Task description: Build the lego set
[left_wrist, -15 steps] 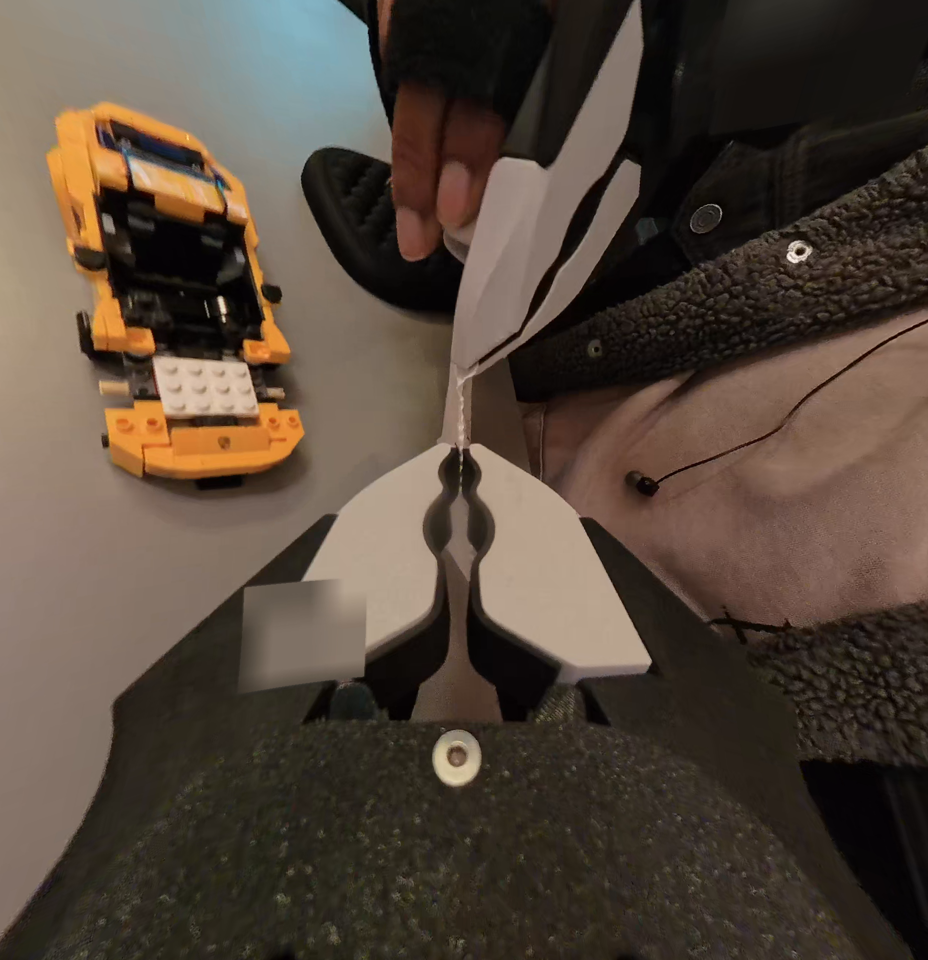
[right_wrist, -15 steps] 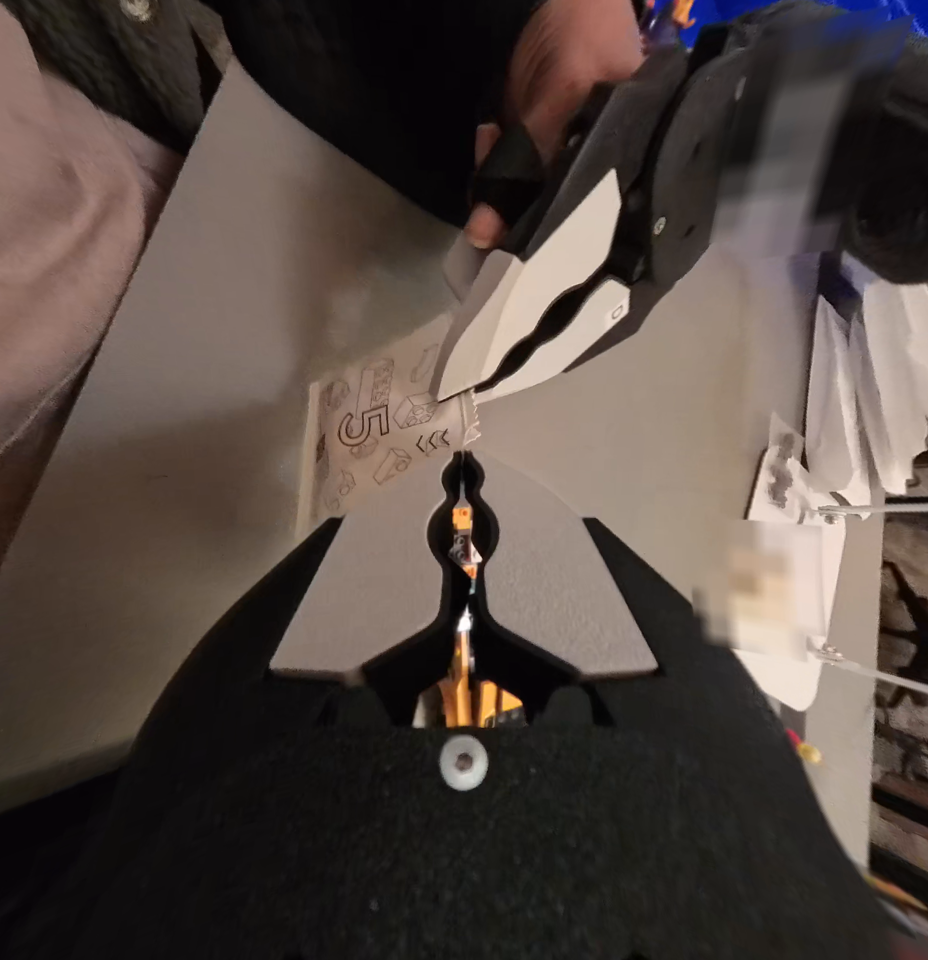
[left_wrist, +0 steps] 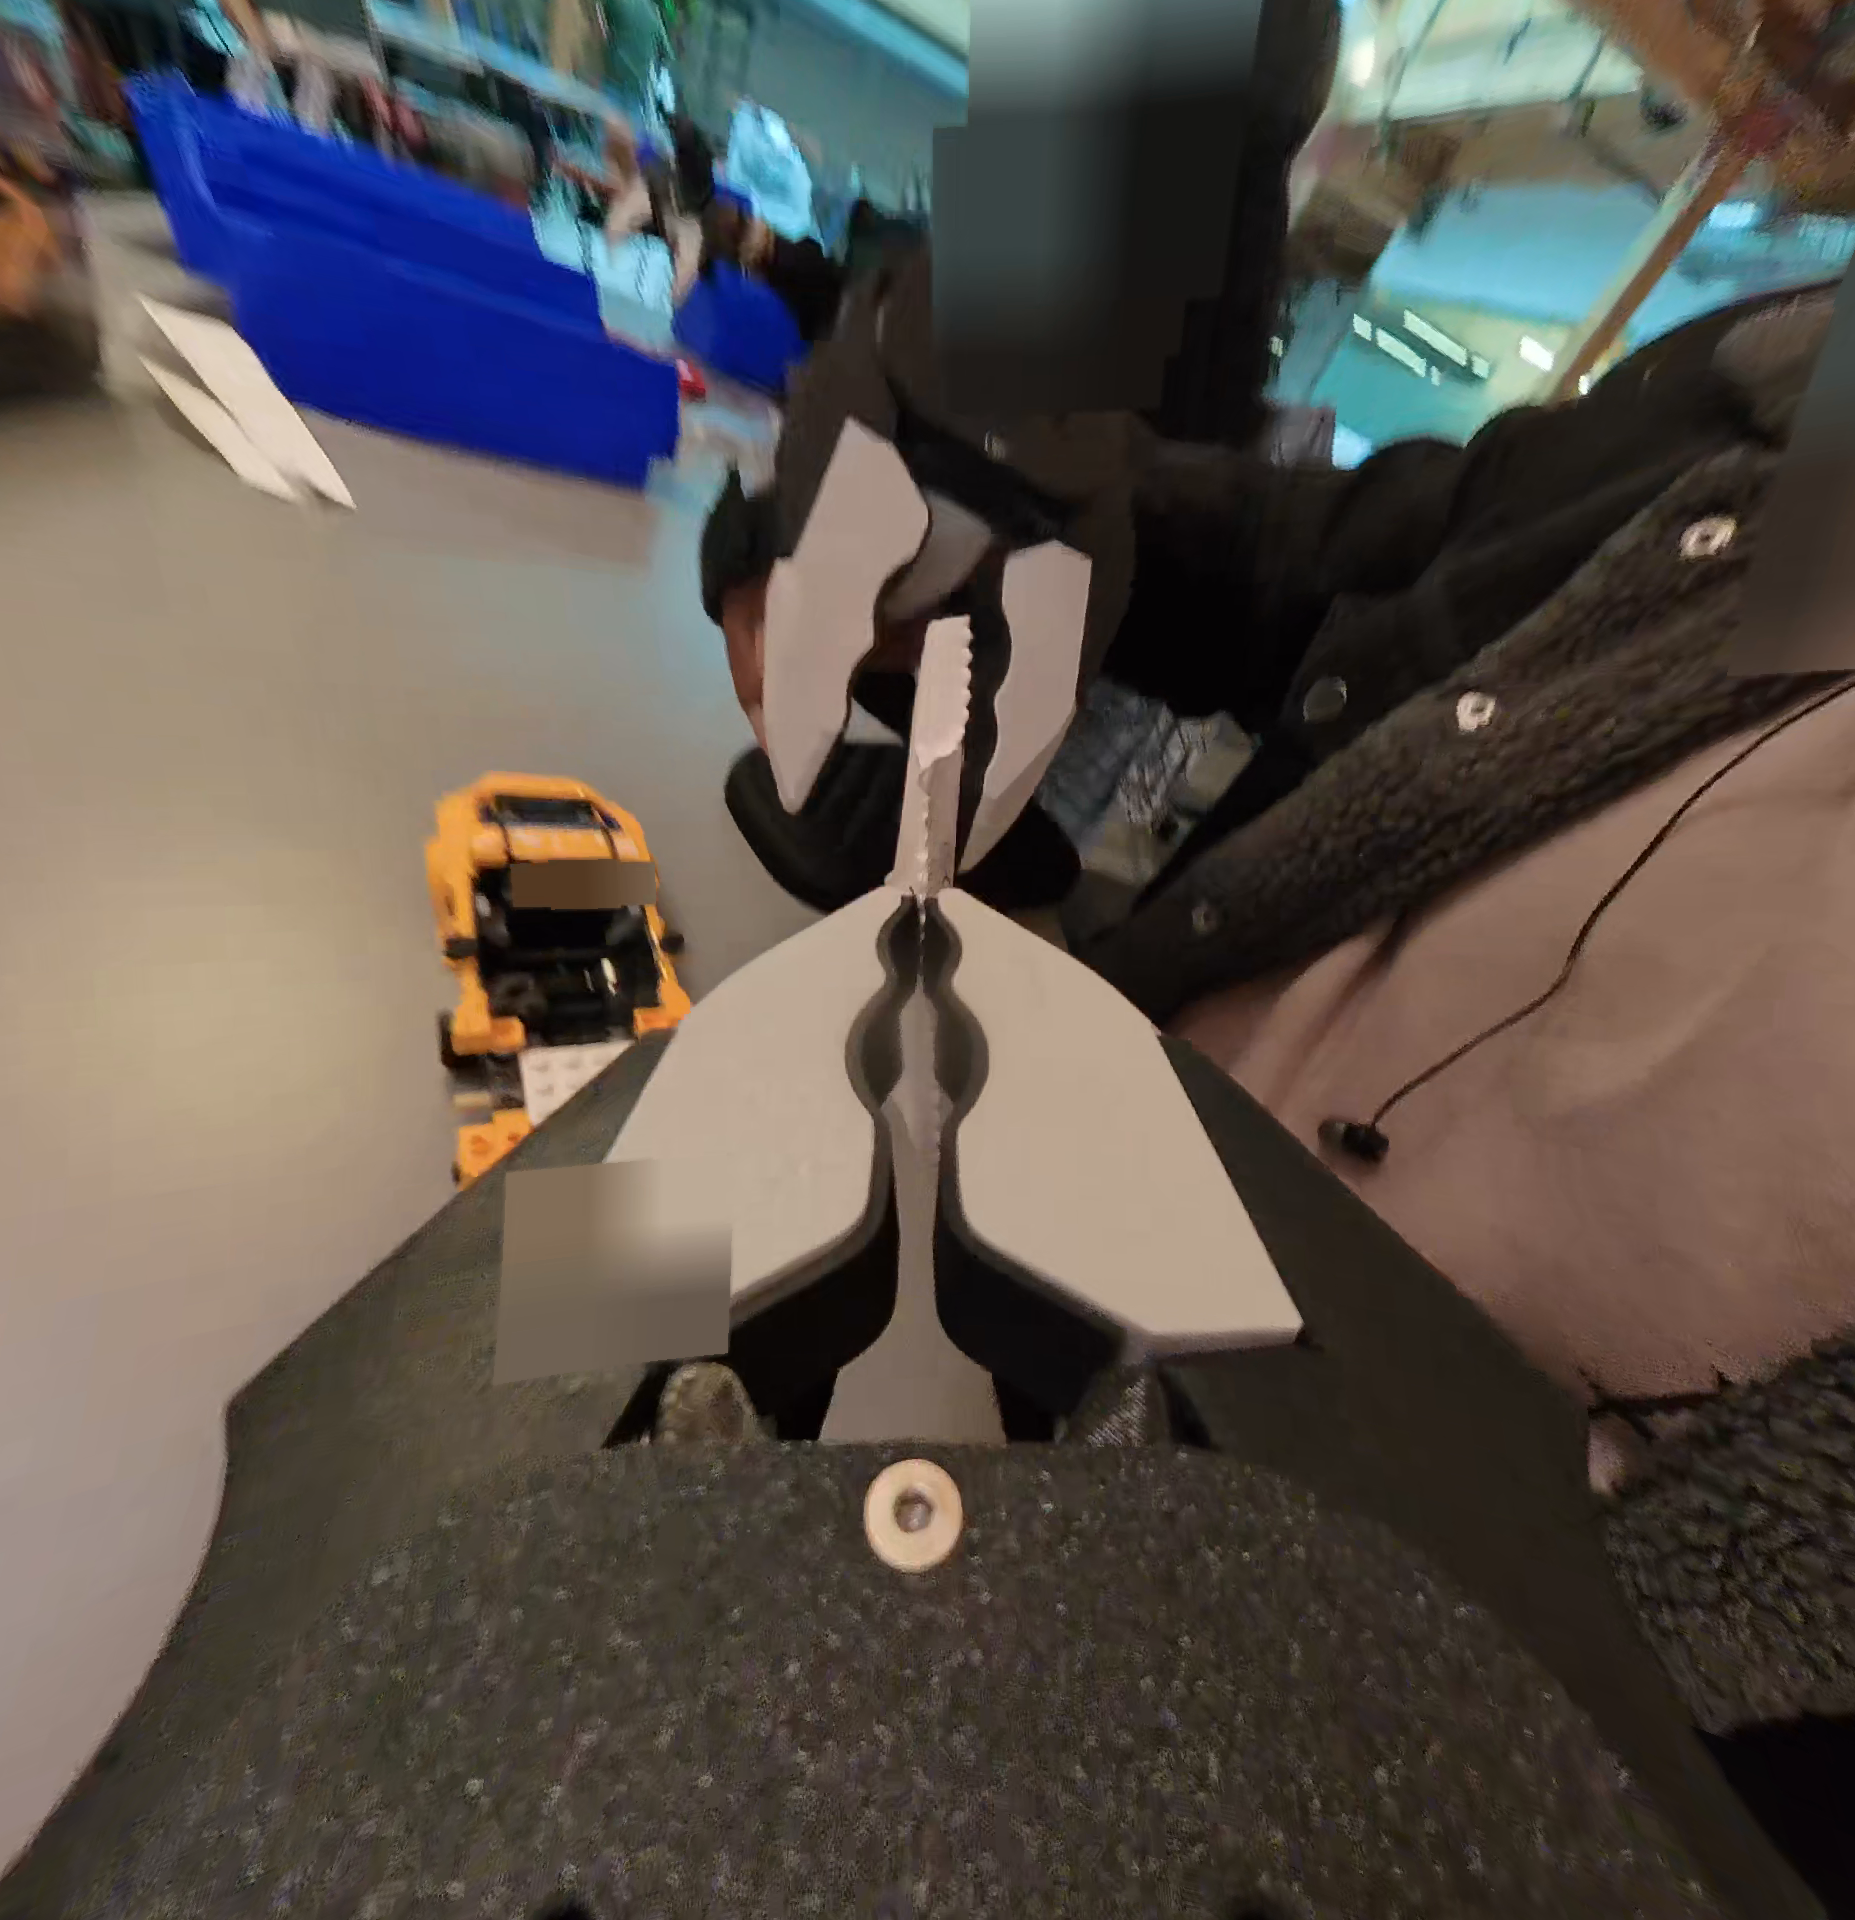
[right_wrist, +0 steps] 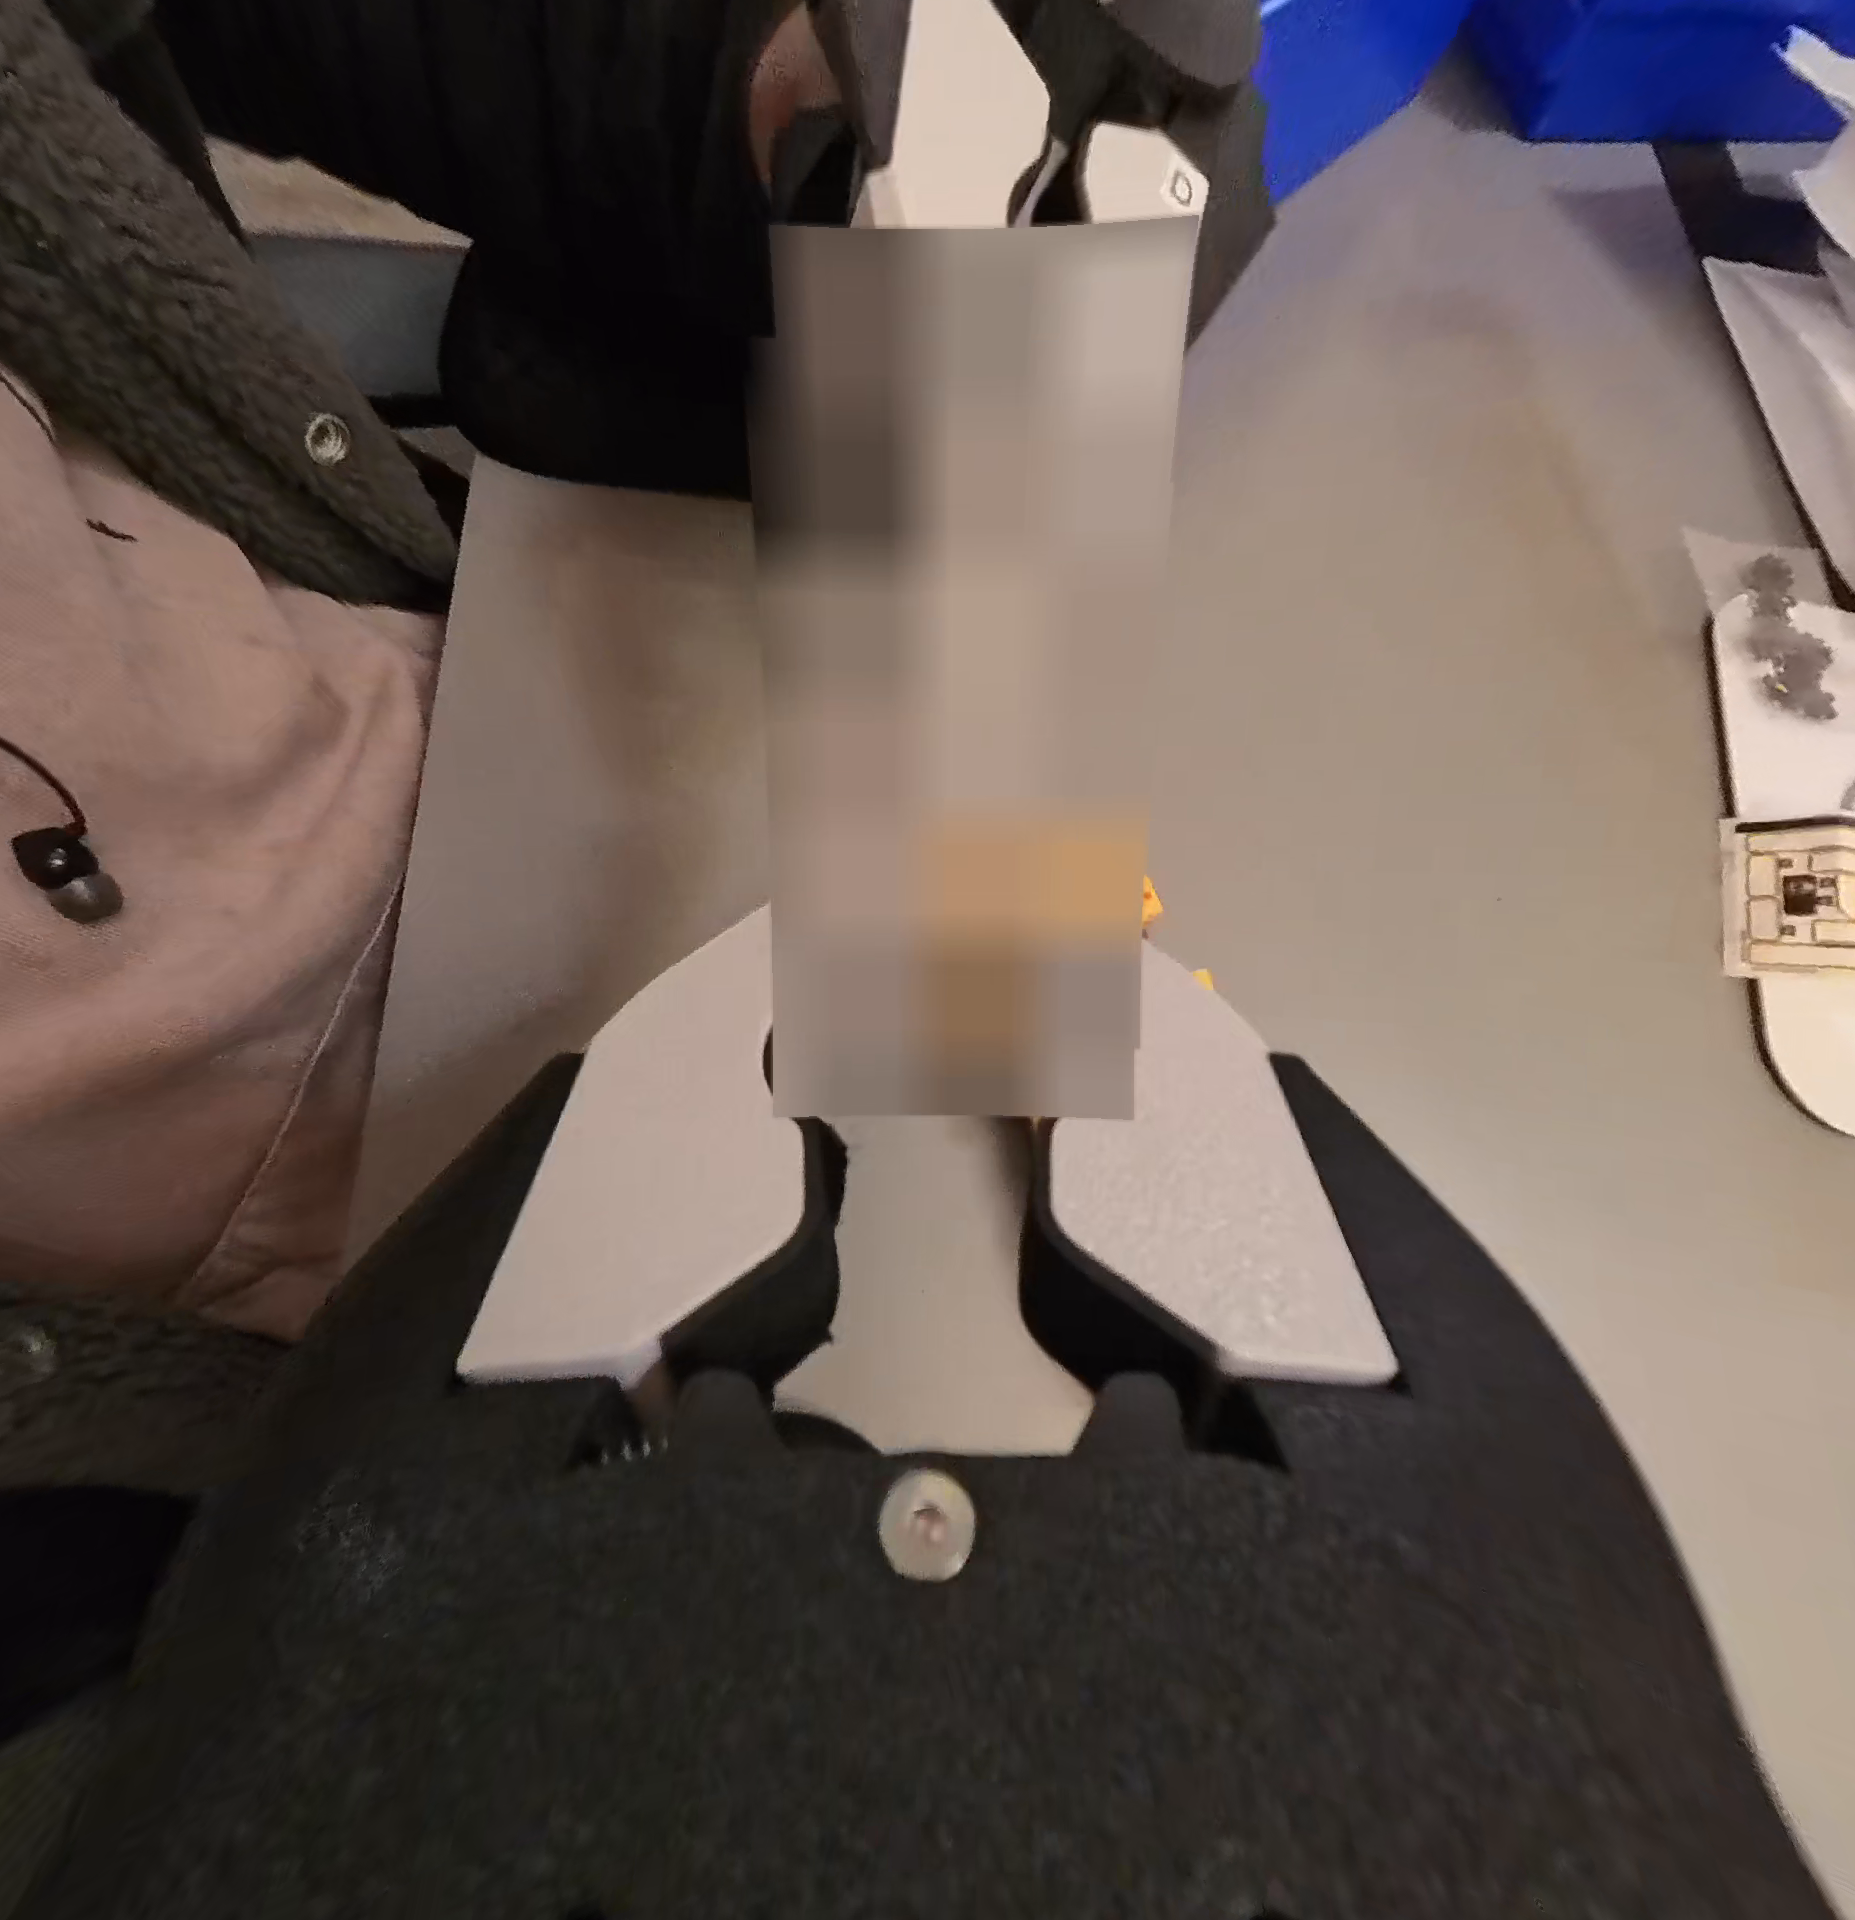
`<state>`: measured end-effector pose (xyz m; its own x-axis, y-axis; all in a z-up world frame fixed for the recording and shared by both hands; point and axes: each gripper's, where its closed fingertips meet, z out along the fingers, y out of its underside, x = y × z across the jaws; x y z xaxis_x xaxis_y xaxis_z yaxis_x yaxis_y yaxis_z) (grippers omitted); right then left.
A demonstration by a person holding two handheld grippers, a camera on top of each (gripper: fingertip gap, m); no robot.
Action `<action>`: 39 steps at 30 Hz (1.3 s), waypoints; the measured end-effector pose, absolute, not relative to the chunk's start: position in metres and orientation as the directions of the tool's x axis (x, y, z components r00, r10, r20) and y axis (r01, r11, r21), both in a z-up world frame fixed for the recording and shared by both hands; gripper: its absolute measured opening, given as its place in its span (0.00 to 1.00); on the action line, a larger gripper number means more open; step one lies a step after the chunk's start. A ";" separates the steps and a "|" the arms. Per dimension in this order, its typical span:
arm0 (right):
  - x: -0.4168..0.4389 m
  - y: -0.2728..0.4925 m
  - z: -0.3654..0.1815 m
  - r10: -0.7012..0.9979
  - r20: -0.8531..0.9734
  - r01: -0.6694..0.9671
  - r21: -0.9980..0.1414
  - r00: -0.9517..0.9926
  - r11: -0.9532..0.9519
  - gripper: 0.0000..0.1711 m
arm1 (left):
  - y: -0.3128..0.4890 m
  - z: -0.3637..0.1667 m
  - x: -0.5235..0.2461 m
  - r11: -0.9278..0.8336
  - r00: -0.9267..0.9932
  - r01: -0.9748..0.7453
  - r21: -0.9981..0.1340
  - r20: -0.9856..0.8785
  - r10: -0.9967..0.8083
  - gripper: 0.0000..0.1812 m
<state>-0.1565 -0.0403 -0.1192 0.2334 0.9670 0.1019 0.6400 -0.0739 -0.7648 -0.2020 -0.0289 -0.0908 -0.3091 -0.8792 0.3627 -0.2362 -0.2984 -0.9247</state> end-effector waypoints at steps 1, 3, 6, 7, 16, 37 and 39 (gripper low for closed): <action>-0.154 -0.038 -0.116 0.962 0.091 0.620 -0.779 0.257 -0.092 0.21 | -0.024 -0.085 -0.203 -0.307 -0.295 -0.194 -0.932 0.354 -0.887 0.00; -0.152 -0.035 -0.107 0.955 0.080 0.575 -0.812 0.284 -0.103 0.13 | -0.016 -0.080 -0.204 -0.329 -0.266 -0.151 -0.932 0.358 -0.895 0.00; -0.162 -0.039 -0.087 0.963 0.075 0.514 -0.855 0.258 -0.071 0.04 | -0.011 -0.075 -0.204 -0.351 -0.258 -0.101 -0.931 0.365 -0.895 0.00; -0.164 -0.038 -0.085 0.963 0.089 0.518 -0.854 0.253 -0.057 0.04 | -0.009 -0.074 -0.205 -0.357 -0.253 -0.089 -0.930 0.368 -0.895 0.00; -0.157 0.000 -0.096 0.920 0.093 0.568 -0.809 0.381 -0.153 0.03 | 0.001 -0.078 -0.210 -0.398 -0.233 -0.081 -0.914 0.405 -0.884 0.00; -0.200 -0.012 -0.130 0.992 0.118 0.846 -0.533 0.035 0.034 0.00 | -0.017 -0.133 -0.206 -0.309 -0.172 -0.426 -0.850 0.411 -0.895 0.01; -0.202 -0.013 -0.128 0.994 0.095 0.828 -0.560 0.047 0.014 0.00 | -0.019 -0.129 -0.204 -0.275 -0.194 -0.407 -0.871 0.377 -0.906 0.05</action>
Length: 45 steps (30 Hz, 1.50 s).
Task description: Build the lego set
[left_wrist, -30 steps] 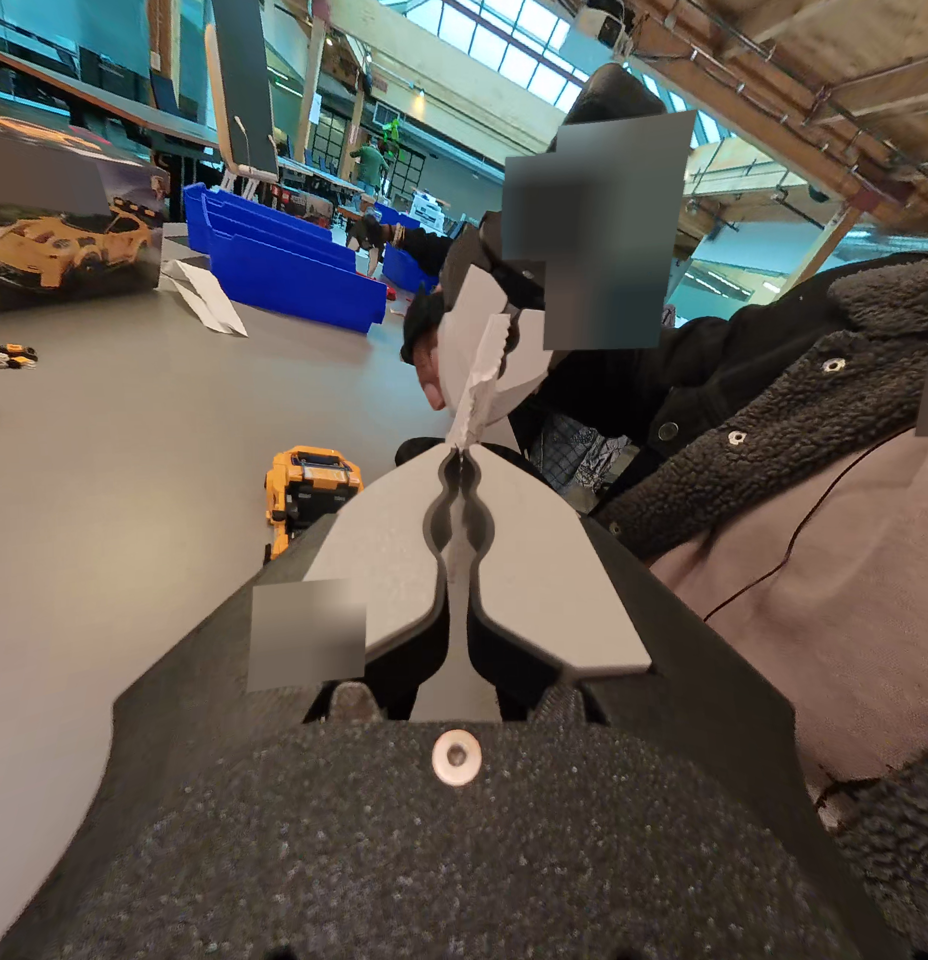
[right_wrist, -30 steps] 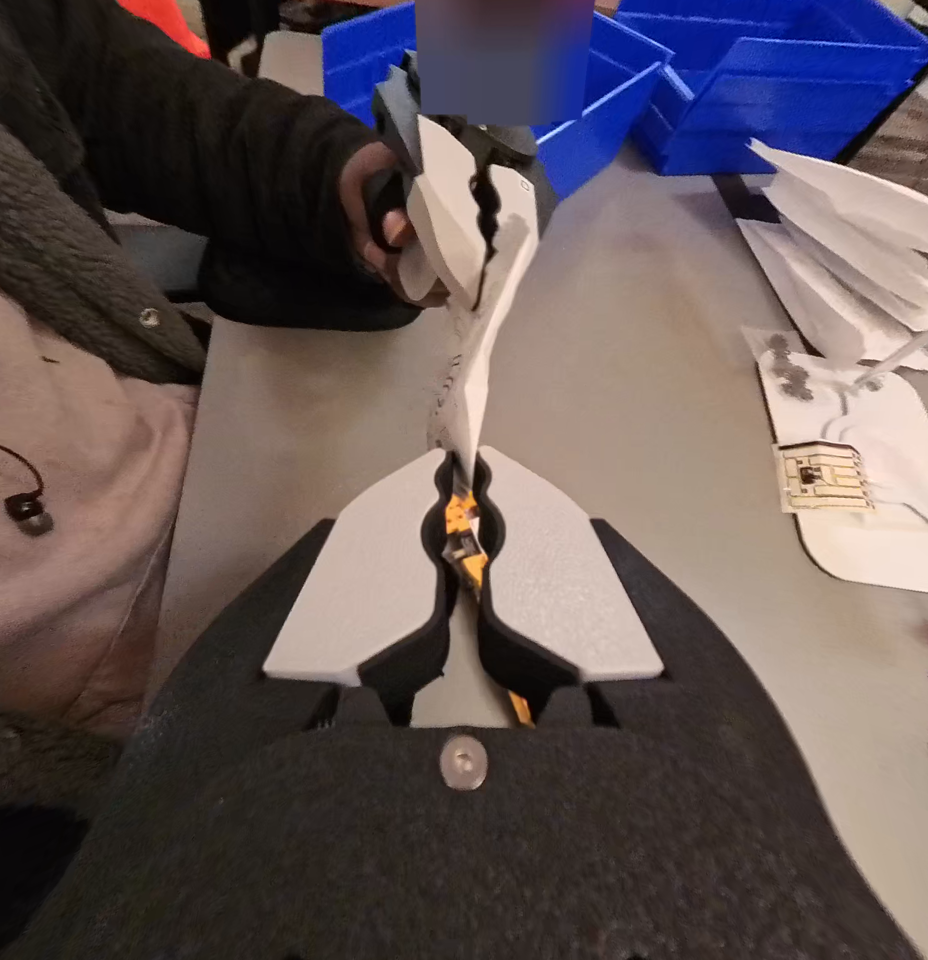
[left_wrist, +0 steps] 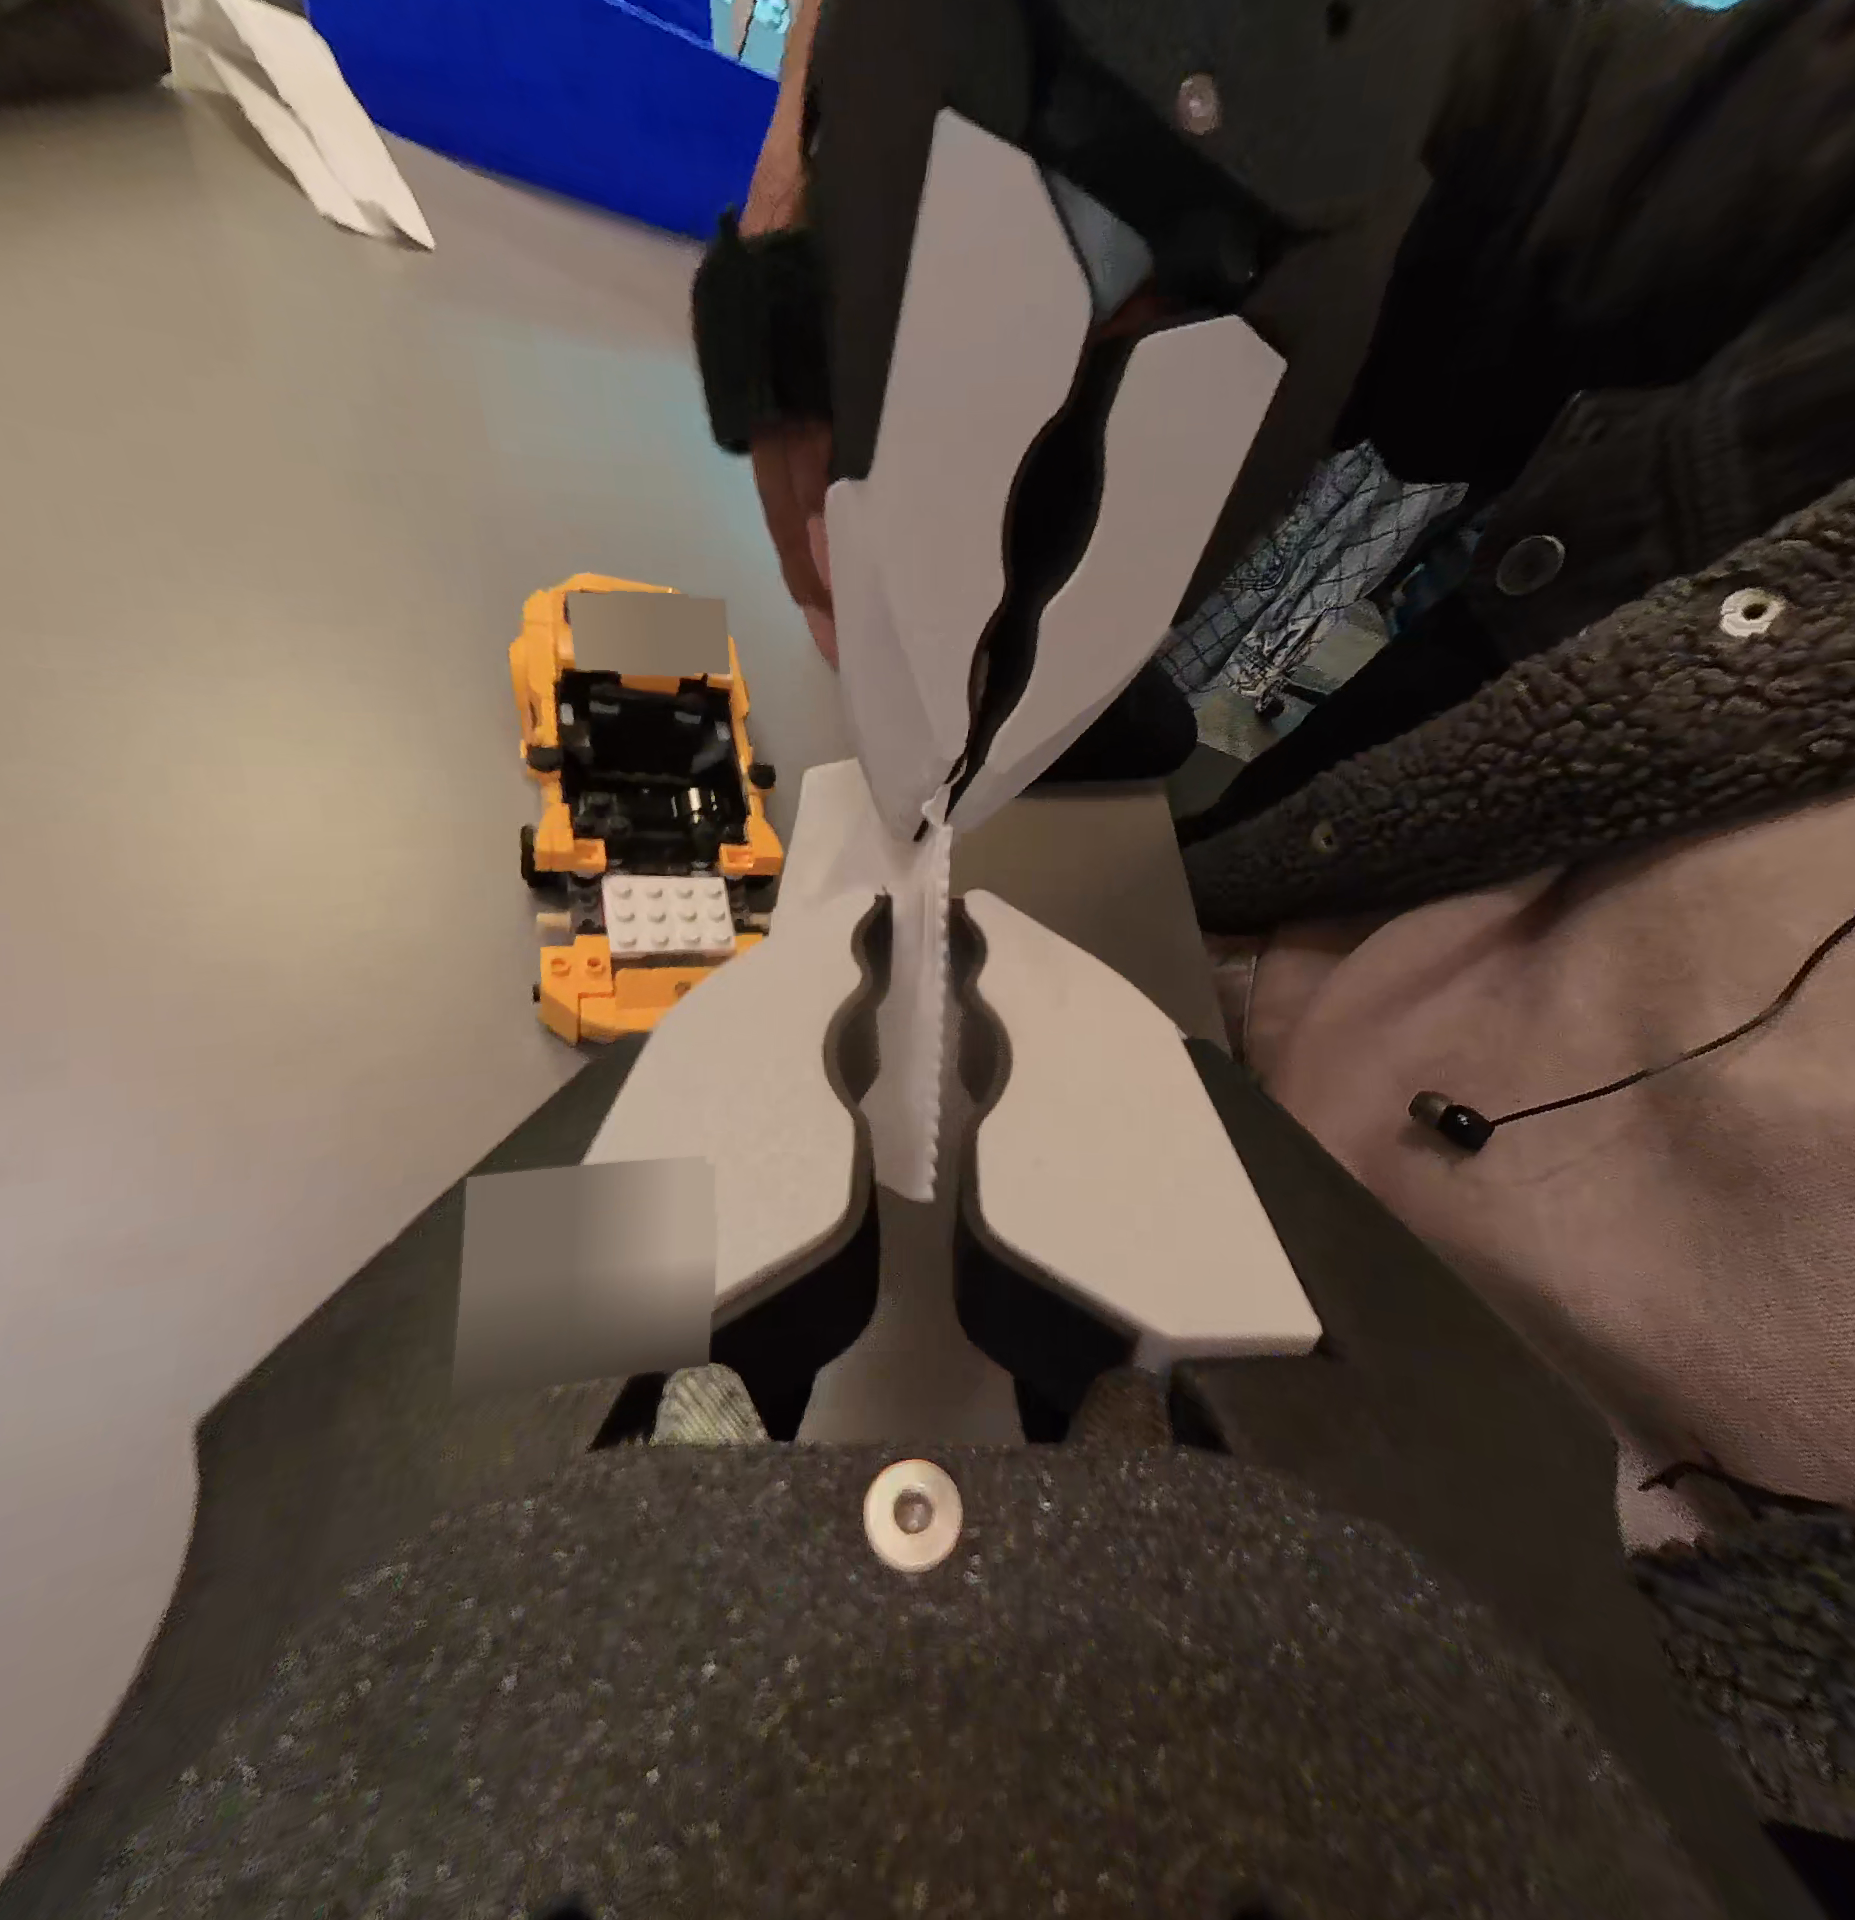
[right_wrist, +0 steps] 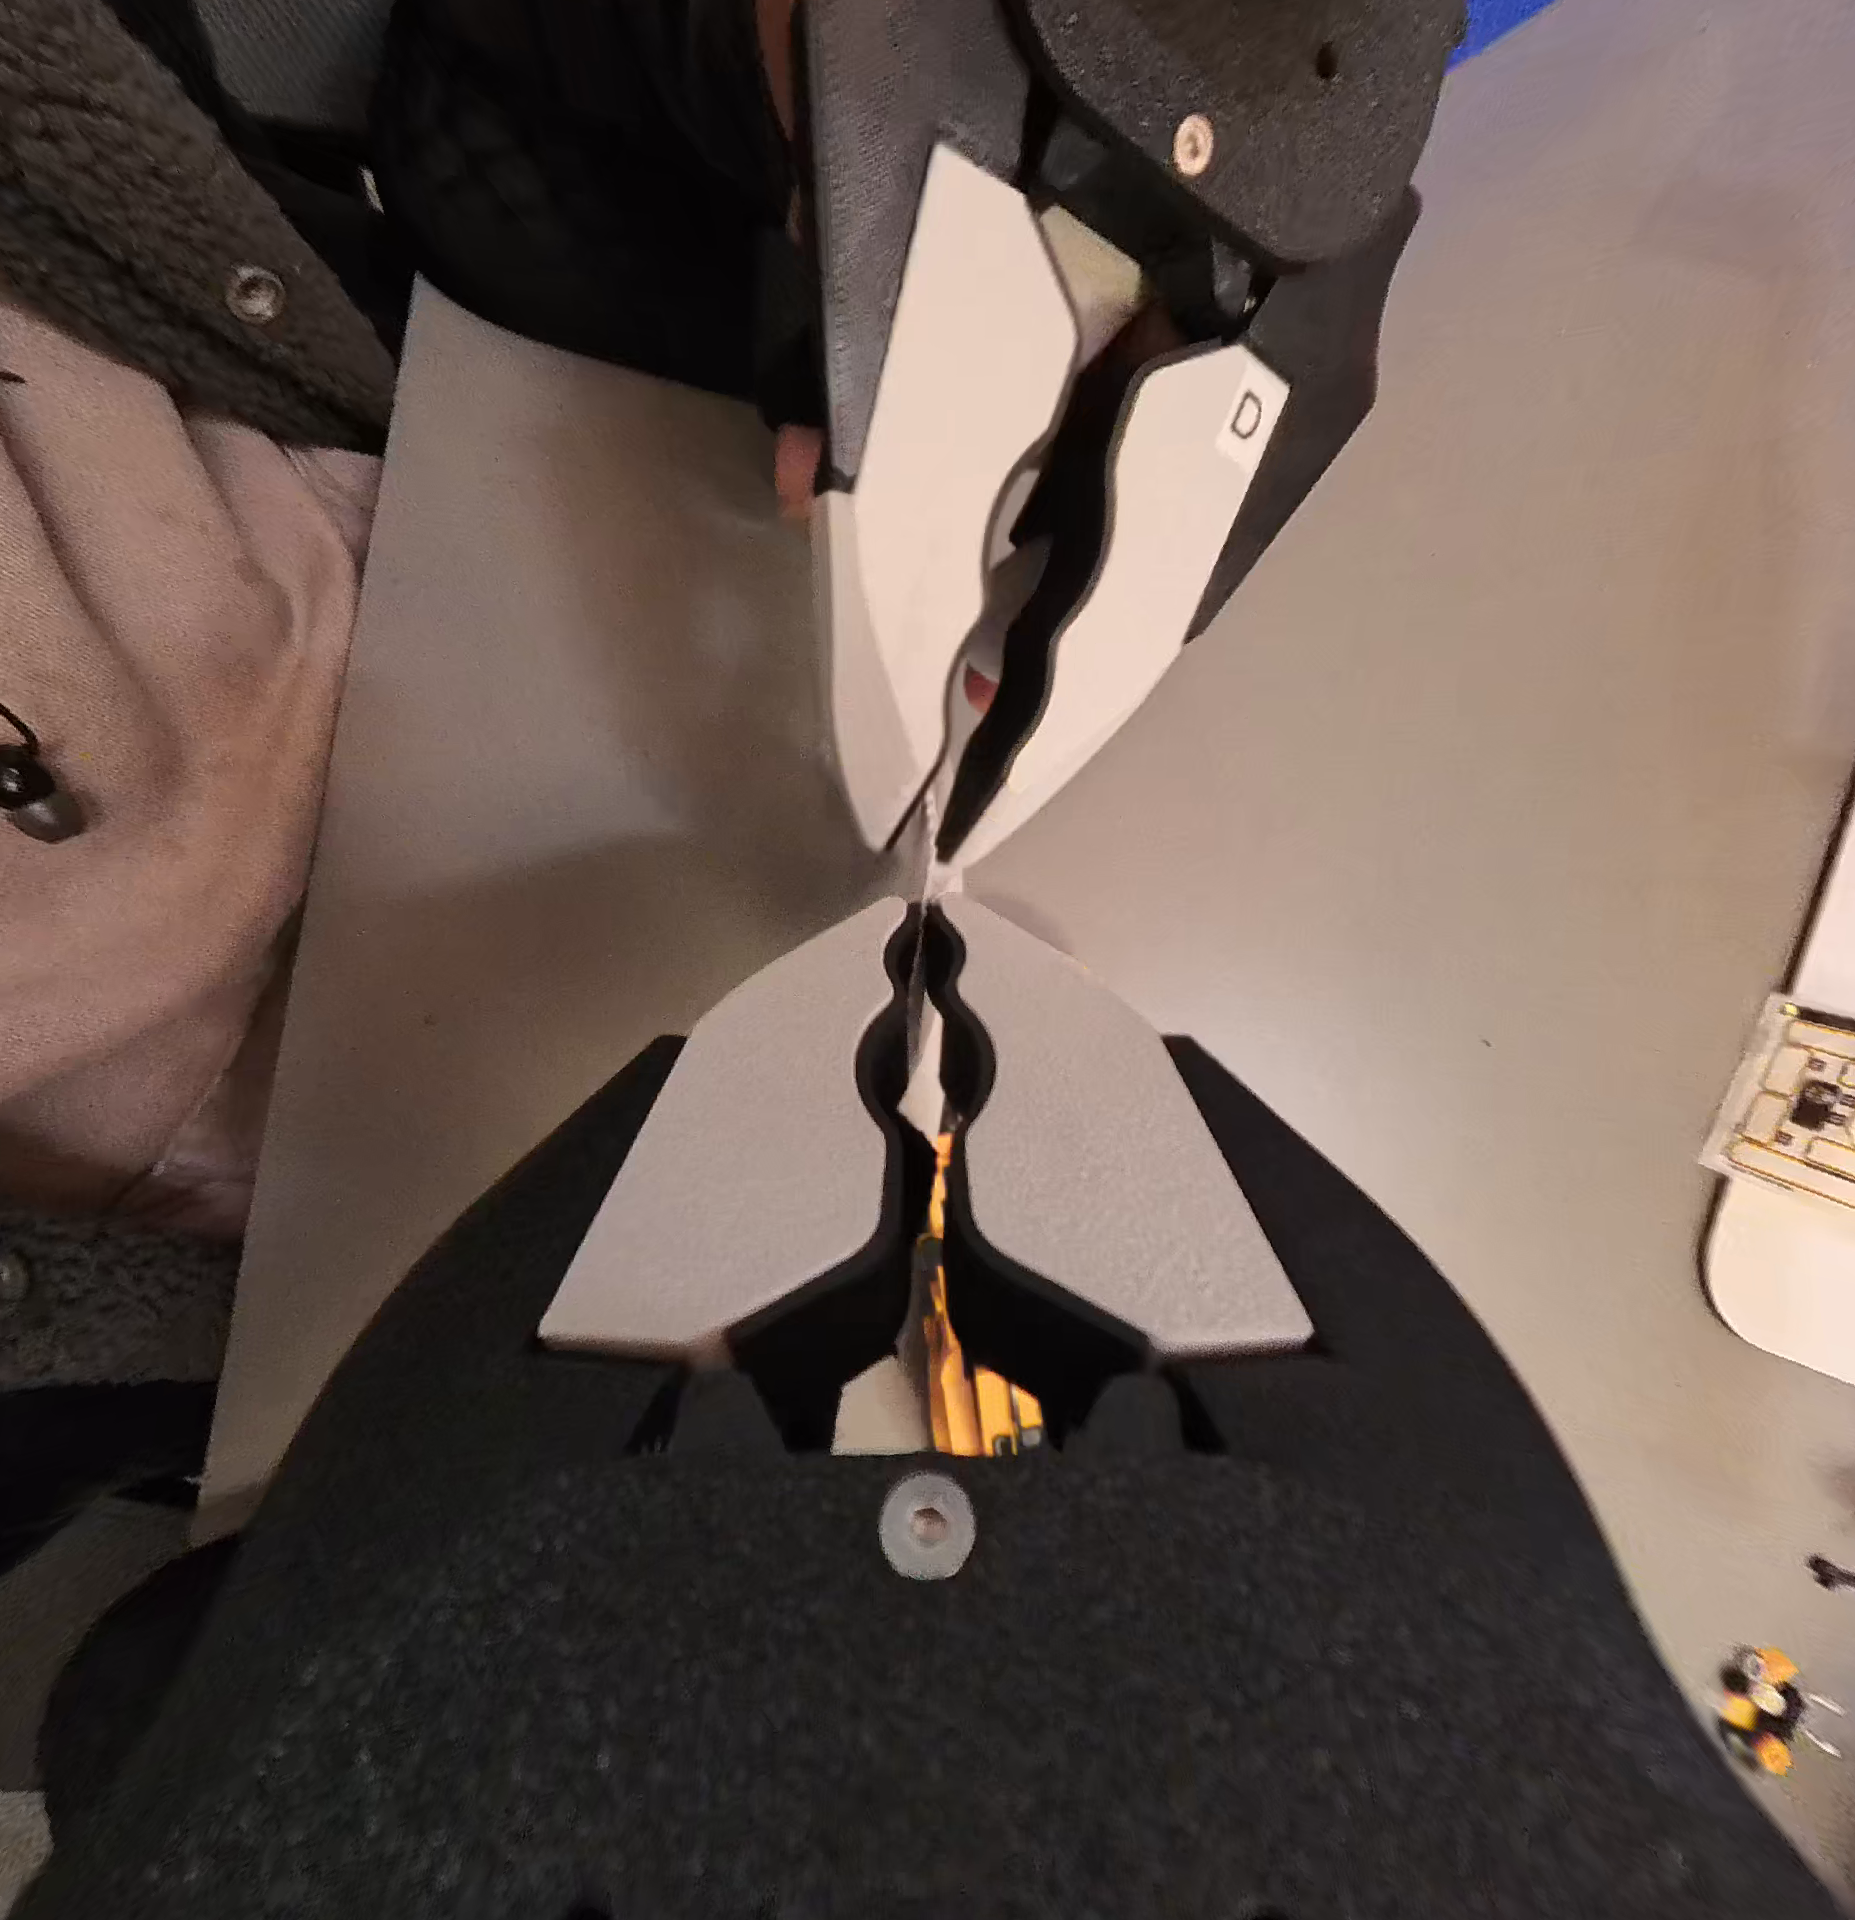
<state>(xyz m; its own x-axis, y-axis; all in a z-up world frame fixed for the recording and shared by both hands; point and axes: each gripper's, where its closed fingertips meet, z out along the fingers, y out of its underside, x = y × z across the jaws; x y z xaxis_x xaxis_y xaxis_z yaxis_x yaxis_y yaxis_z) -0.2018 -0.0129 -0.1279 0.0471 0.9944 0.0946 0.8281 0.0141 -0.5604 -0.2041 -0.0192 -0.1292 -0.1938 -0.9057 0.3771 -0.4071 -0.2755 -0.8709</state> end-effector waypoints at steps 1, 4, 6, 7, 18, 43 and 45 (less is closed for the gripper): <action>-0.204 -0.014 -0.126 0.996 0.077 0.818 -0.576 0.051 0.002 0.00 | -0.022 -0.128 -0.202 -0.264 -0.207 -0.405 -0.875 0.369 -0.906 0.07; -0.205 -0.017 -0.128 0.998 0.044 0.814 -0.580 0.042 -0.009 0.00 | -0.023 -0.132 -0.200 -0.221 -0.198 -0.435 -0.873 0.332 -0.922 0.00; -0.206 -0.020 -0.130 0.999 0.022 0.811 -0.585 0.033 -0.014 0.00 | -0.026 -0.134 -0.201 -0.245 -0.195 -0.460 -0.854 0.366 -0.910 0.00; -0.205 -0.020 -0.131 0.999 0.025 0.818 -0.575 0.023 -0.004 0.01 | -0.027 -0.136 -0.201 -0.265 -0.192 -0.476 -0.839 0.393 -0.899 0.00; -0.215 -0.024 -0.131 0.930 0.343 0.825 -0.483 -0.130 0.293 0.00 | -0.036 -0.145 -0.210 -0.504 -0.209 -0.586 -0.635 0.719 -0.662 0.00; -0.168 -0.066 -0.142 0.976 0.216 0.708 -0.695 0.036 0.128 0.00 | -0.016 -0.169 -0.220 -0.562 -0.155 -0.608 -0.561 0.778 -0.609 0.01; -0.165 -0.069 -0.142 0.976 0.209 0.695 -0.711 0.056 0.112 0.00 | -0.011 -0.168 -0.222 -0.576 -0.147 -0.592 -0.564 0.778 -0.610 0.00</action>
